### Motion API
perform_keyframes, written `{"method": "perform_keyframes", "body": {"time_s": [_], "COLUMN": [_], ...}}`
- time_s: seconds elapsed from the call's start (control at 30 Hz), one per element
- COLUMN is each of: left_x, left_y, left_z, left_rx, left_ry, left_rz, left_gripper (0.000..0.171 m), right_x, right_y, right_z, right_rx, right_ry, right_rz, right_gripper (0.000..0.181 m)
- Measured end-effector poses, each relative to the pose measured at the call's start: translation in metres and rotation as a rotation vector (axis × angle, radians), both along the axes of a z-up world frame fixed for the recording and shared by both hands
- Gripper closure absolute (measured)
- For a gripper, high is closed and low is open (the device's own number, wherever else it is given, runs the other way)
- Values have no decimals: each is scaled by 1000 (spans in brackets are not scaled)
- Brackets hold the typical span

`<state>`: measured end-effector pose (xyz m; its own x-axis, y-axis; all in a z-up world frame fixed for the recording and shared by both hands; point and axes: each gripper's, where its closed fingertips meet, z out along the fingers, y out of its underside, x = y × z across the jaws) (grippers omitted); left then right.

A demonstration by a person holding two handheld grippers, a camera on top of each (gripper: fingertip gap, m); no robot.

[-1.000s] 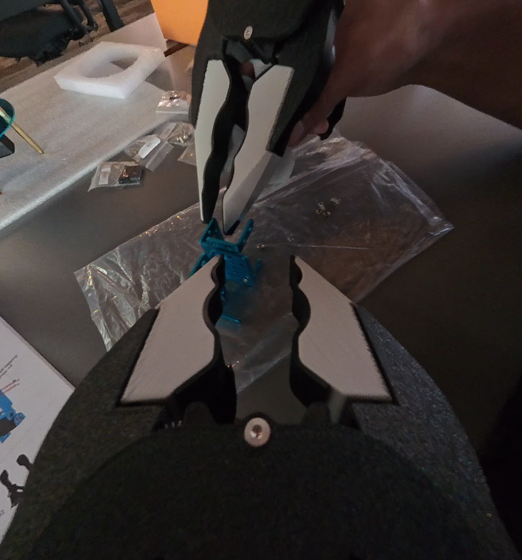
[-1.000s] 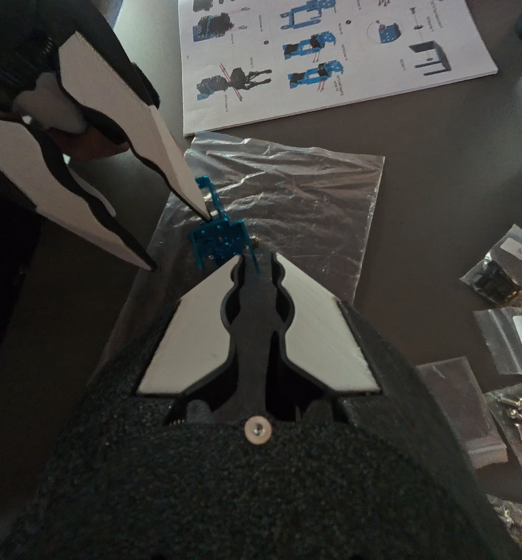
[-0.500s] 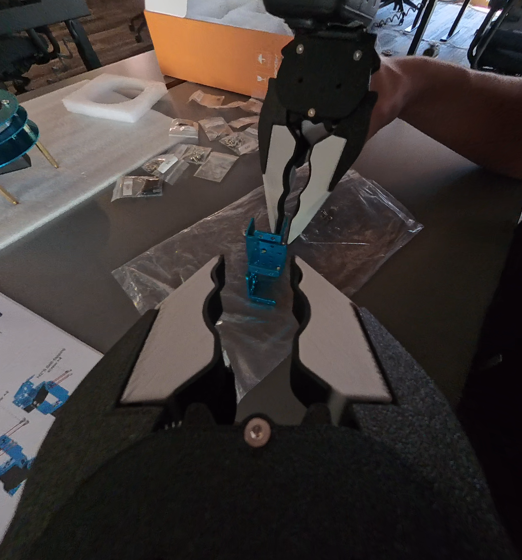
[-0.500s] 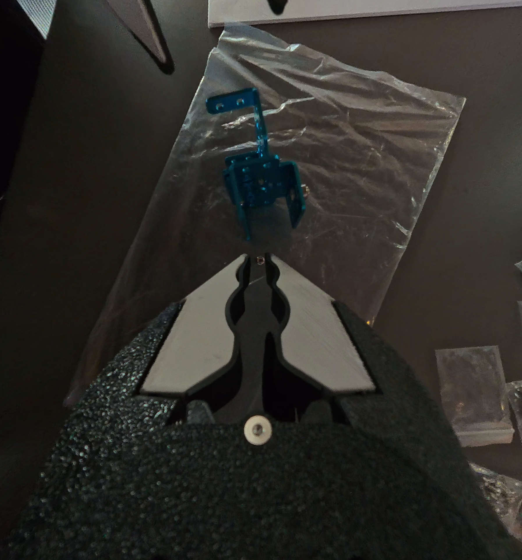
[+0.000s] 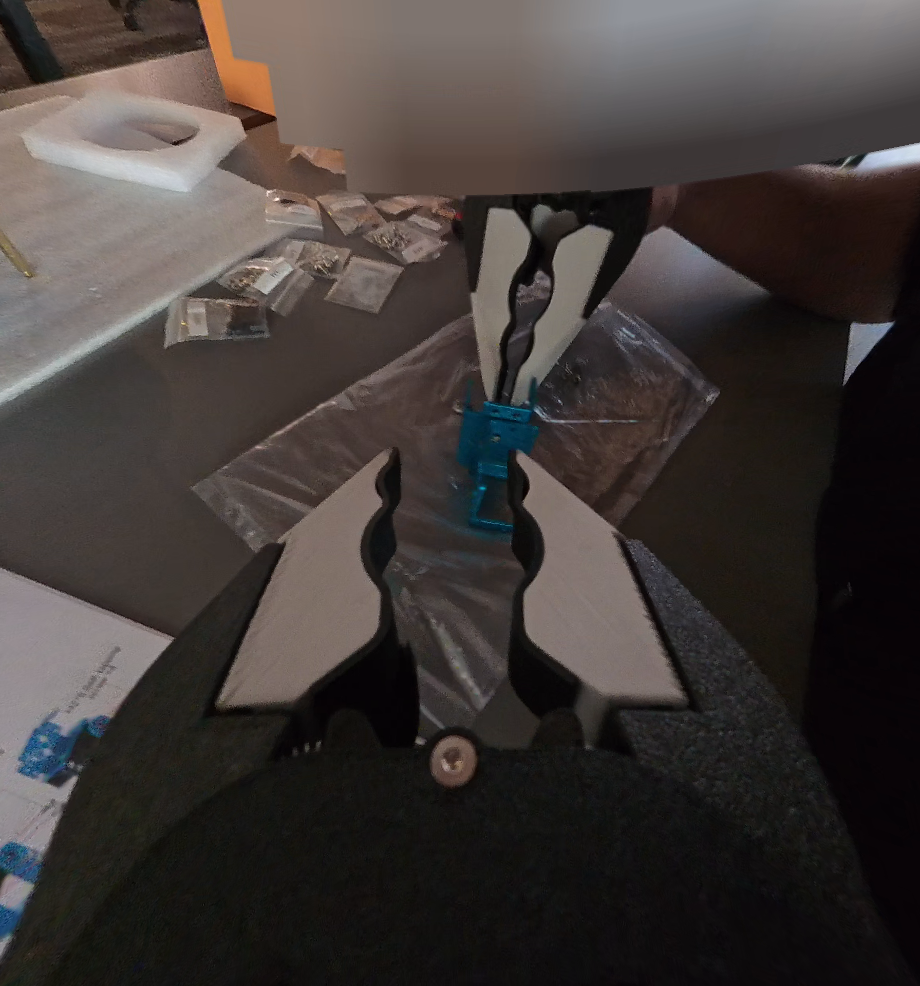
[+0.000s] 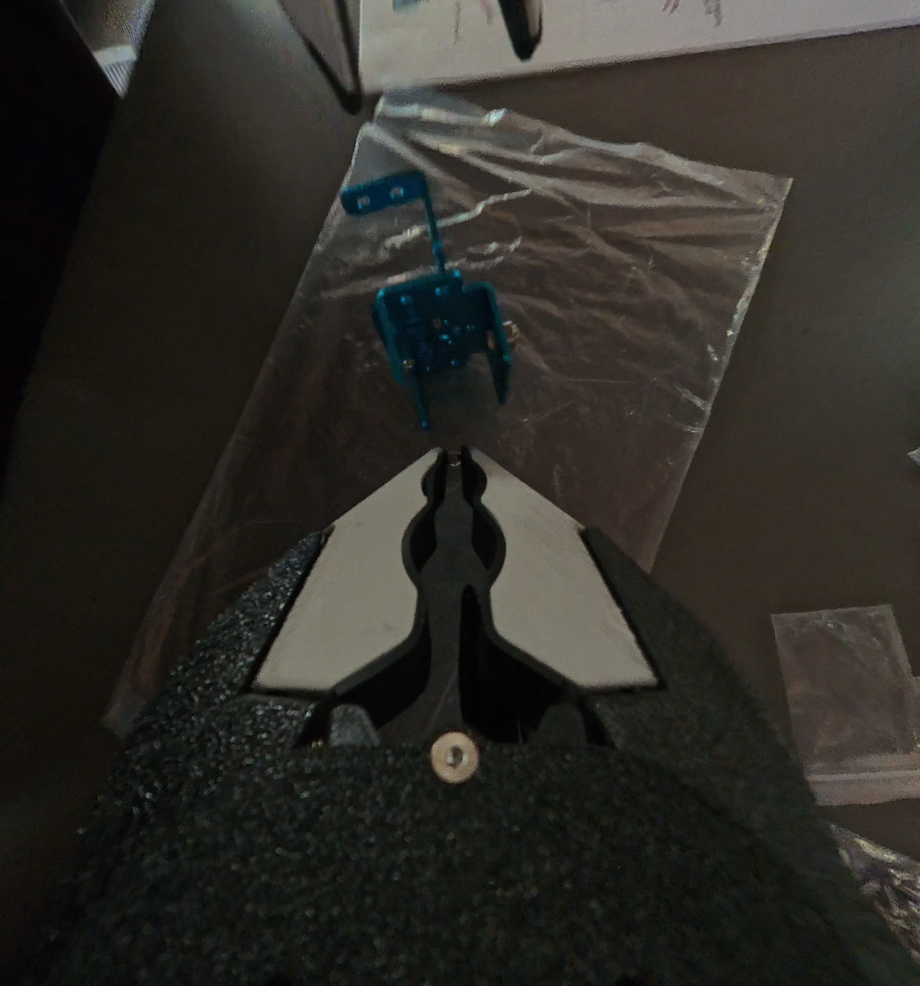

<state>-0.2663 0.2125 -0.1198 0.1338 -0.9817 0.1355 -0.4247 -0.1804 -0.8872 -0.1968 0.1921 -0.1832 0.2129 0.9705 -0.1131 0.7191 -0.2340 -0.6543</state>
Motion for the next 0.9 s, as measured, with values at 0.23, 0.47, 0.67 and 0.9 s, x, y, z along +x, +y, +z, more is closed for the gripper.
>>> {"method": "perform_keyframes", "body": {"time_s": [0.23,0.47,0.67,0.9], "left_x": [-7,11,19,26], "left_y": [1,-10,-11,-15], "left_z": [-33,-41,-33,-40], "left_rx": [87,253,257,308], "left_ry": [108,123,64,99], "left_rz": [-212,-245,-279,-326], "left_gripper": [133,138,153,164], "right_x": [0,-10,-15,-20], "right_y": [10,7,6,9], "right_z": [45,29,32,32], "right_rx": [-88,-122,-124,-122], "right_ry": [323,282,299,303], "right_rz": [-91,-57,-44,-38], "right_gripper": [177,177,179,179]}}
